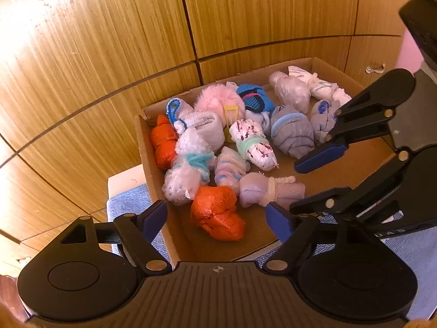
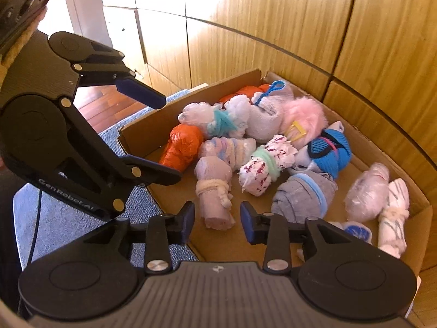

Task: Organize objects
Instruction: 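Open both grippers to release the bundles into the tray, then withdraw both tools toward the last two bundles on the cloth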

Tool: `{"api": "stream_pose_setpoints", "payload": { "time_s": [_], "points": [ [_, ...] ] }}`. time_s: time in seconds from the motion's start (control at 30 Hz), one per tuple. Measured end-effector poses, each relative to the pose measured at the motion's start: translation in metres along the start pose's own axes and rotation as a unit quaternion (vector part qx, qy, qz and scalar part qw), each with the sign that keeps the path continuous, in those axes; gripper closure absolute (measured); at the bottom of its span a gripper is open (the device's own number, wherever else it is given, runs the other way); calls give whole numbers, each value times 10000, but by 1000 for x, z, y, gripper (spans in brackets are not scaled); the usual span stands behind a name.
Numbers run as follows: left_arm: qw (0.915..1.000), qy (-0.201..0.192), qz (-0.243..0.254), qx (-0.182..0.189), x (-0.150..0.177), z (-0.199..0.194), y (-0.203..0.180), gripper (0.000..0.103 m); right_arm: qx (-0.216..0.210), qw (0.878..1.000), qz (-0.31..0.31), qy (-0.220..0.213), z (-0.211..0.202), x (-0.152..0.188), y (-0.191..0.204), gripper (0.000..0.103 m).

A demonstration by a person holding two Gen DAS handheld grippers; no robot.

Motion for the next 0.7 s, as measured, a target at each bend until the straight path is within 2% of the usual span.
{"api": "stream_pose_setpoints", "payload": {
  "time_s": [0.43, 0.7],
  "points": [
    [9998, -104, -176, -46, 0, -17, -2, 14, 257, 9994, 163, -155, -24, 1, 3, 53],
    [9991, -216, -350, -70, 7, -30, 5, 11, 384, 9967, 512, -509, -54, 14, 4, 42]
  ]
}}
Point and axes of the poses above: each gripper's, at about its wrist camera, not at the fingertips, and z roughly the way its jaws point, y to its left, x to its underside, the point moved 6 cm from there along z, roughly the way its jaws point, and after that the axes turned 5 degrees about y, right-handed, at the moved point
